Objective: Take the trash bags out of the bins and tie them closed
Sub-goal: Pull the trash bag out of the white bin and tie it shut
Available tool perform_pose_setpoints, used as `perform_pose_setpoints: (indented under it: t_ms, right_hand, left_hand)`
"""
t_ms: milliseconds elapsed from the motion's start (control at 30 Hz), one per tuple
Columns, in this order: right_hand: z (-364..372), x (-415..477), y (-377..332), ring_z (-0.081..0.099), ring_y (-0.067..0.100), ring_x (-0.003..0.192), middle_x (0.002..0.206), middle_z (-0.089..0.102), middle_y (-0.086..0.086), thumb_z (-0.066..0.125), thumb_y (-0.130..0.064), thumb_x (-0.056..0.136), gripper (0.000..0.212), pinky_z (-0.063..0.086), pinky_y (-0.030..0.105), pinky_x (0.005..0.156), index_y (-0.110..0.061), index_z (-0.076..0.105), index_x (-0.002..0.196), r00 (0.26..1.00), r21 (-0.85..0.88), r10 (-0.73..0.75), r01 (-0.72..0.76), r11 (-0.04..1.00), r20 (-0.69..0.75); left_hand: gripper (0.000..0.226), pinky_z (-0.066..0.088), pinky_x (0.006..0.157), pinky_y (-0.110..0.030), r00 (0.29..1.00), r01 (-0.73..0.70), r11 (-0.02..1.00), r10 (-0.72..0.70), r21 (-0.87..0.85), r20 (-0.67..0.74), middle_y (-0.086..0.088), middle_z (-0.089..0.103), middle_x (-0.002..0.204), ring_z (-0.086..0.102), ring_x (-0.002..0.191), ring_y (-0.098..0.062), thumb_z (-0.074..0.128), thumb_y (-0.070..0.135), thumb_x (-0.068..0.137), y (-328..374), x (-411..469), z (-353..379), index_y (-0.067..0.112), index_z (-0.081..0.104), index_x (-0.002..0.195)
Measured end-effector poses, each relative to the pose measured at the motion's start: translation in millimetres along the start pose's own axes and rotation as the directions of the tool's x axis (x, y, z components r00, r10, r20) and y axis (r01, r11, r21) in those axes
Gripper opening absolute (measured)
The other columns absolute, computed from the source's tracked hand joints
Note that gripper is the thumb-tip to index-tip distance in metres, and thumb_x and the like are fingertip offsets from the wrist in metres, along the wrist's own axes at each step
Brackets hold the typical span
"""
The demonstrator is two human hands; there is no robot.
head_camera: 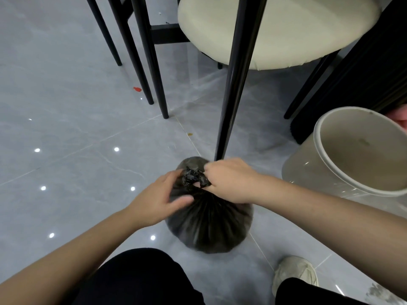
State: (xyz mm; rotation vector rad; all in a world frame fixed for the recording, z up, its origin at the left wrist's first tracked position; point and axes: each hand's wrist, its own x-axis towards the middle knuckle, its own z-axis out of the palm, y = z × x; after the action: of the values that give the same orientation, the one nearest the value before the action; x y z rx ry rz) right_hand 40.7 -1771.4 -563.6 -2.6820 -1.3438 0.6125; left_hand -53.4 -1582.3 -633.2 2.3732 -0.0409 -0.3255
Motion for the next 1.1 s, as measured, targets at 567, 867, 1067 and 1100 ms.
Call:
perform_pose_setpoints:
  t_ms: [567,867,1067,1100]
  right_hand:
    - [-3,10,-13,0.059,0.034,0.093,0.101,0.067,0.011,0.043,-0.048,0.096,0.035,0.035,0.032,0.066,-0.019,0.062,0.096,0.994,0.213,-0.089,0.101,0.972,-0.066]
    - [6,17,-6,0.059,0.026,0.097,0.104,0.062,0.002,0.048,-0.047,0.093,0.034,0.044,0.034,0.074,-0.016,0.060,0.101,0.994,0.209,-0.059,0.076,0.975,-0.087]
    - [6,14,-9,0.054,0.025,0.087,0.084,0.050,-0.003,0.044,-0.049,0.094,0.032,0.031,0.031,0.066,-0.022,0.050,0.078,0.978,0.139,-0.077,0.105,0.985,-0.193]
    - [7,18,-7,0.052,0.022,0.092,0.091,0.051,-0.005,0.047,-0.047,0.094,0.031,0.033,0.032,0.070,-0.020,0.055,0.081,0.970,0.139,-0.108,0.141,0.980,-0.219]
  left_hand:
    - [0.056,0.040,0.100,-0.027,0.995,-0.061,0.997,0.058,-0.037,-0.082,0.012,0.048,0.134,0.048,0.121,-0.004,0.050,0.051,0.084,-6,-2,-12,0.027,0.040,0.134]
    - [0.048,0.037,0.093,-0.010,0.996,-0.092,0.996,0.092,0.011,-0.011,0.020,0.051,0.118,0.049,0.109,0.002,0.053,0.057,0.080,-4,4,-12,0.031,0.044,0.119]
    - [0.060,0.037,0.090,-0.020,0.989,0.007,1.000,-0.005,0.013,-0.151,0.015,0.045,0.128,0.047,0.113,-0.001,0.061,0.042,0.083,-10,9,-8,0.027,0.037,0.136]
    - [0.060,0.039,0.088,-0.021,0.992,-0.017,0.997,0.027,0.079,-0.123,0.014,0.046,0.129,0.048,0.113,-0.002,0.057,0.045,0.083,-10,10,-5,0.028,0.037,0.136]
